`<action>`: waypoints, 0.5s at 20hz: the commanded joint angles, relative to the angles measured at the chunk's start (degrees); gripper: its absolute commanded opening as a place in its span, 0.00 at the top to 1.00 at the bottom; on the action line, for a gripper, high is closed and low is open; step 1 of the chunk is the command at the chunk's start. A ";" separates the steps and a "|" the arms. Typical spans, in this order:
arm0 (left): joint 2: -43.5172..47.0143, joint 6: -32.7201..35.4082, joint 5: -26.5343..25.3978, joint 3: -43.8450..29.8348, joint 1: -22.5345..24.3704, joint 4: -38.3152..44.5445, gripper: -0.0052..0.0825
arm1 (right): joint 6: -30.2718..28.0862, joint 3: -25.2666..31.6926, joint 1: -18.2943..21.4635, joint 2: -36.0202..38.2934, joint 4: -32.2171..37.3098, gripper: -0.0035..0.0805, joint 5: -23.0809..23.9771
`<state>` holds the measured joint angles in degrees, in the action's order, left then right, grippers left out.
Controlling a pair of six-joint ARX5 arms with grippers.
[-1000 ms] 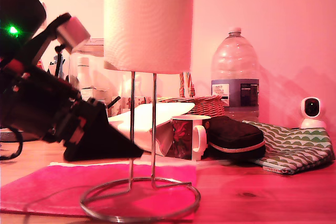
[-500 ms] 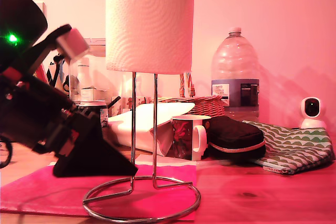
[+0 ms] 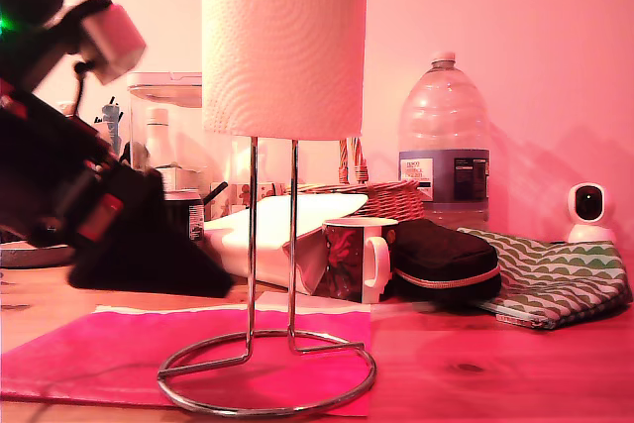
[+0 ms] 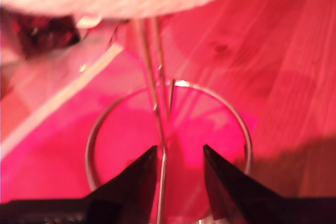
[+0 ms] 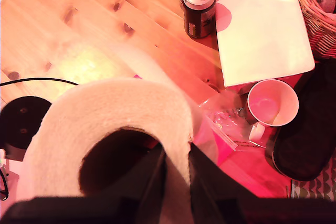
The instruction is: Insert the paper towel roll into the metallic stand.
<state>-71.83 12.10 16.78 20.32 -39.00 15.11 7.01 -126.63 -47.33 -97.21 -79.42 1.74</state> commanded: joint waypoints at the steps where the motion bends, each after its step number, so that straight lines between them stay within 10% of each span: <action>1: 2.29 -1.42 -0.81 -0.15 -0.09 -3.02 0.72 | -0.39 0.20 0.09 0.39 0.90 0.97 0.33; 4: 7.56 -2.34 -0.79 -0.15 -0.11 -8.63 0.98 | -0.39 0.20 0.09 0.39 0.90 0.97 0.20; 10: 23.52 -9.77 -0.83 -0.15 -0.11 -15.69 0.96 | -0.33 0.20 0.09 0.39 0.85 0.88 -0.26</action>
<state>-50.28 3.03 15.94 20.32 -39.00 -0.49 7.01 -126.63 -47.33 -97.21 -79.40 1.50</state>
